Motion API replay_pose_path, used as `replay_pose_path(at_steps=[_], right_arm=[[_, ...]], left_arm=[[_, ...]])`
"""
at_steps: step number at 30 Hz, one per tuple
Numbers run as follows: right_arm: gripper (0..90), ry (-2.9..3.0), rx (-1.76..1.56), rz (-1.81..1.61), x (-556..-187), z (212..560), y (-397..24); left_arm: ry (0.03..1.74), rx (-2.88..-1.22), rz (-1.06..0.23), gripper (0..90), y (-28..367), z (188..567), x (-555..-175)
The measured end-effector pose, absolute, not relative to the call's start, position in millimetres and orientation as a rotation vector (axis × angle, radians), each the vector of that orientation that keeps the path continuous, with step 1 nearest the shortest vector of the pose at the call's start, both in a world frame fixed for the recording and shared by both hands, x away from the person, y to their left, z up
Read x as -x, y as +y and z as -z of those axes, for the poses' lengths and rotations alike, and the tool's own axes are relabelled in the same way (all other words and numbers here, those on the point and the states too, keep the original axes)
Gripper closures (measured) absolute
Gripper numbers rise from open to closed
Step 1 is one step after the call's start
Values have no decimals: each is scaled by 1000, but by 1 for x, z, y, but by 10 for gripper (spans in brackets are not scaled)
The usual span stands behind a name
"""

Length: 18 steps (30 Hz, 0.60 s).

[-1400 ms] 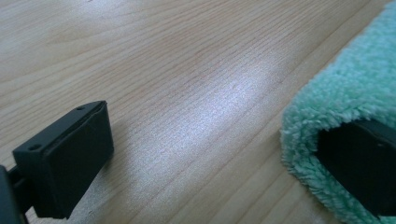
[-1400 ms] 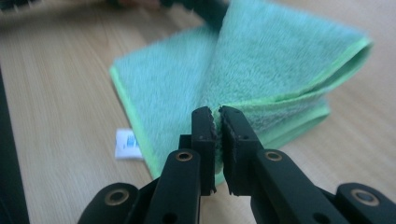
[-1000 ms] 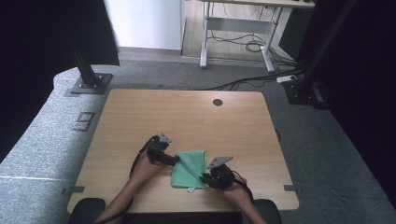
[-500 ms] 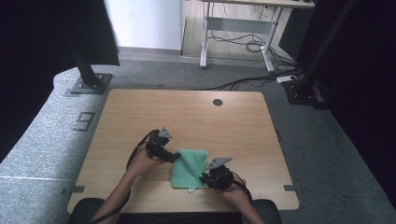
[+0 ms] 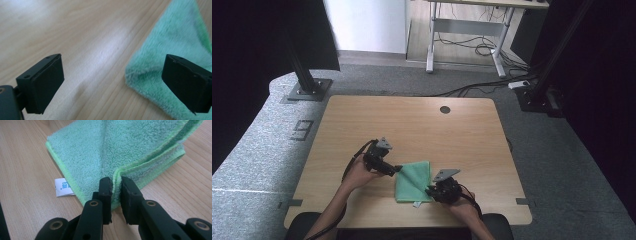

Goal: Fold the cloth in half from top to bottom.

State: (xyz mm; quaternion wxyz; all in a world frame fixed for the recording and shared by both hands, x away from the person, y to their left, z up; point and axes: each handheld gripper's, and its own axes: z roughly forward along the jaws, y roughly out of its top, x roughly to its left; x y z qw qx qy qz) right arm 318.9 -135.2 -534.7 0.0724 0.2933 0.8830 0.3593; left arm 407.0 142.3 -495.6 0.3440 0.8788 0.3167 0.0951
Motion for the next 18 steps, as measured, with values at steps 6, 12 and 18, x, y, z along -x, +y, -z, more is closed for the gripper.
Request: replay_pose_path(at_steps=[6, 12, 18], right_arm=[[773, 2652, -882, -1077, -318, 535, -135], [770, 2647, -879, -1086, -318, 535, -135], [761, 2642, -882, -1091, -317, 536, -136]], left_arm=[[853, -2265, -336, 57, 120, 481, -425], [862, -2317, -378, 57, 80, 486, -456], [874, -2379, -293, 55, 63, 511, -467]])
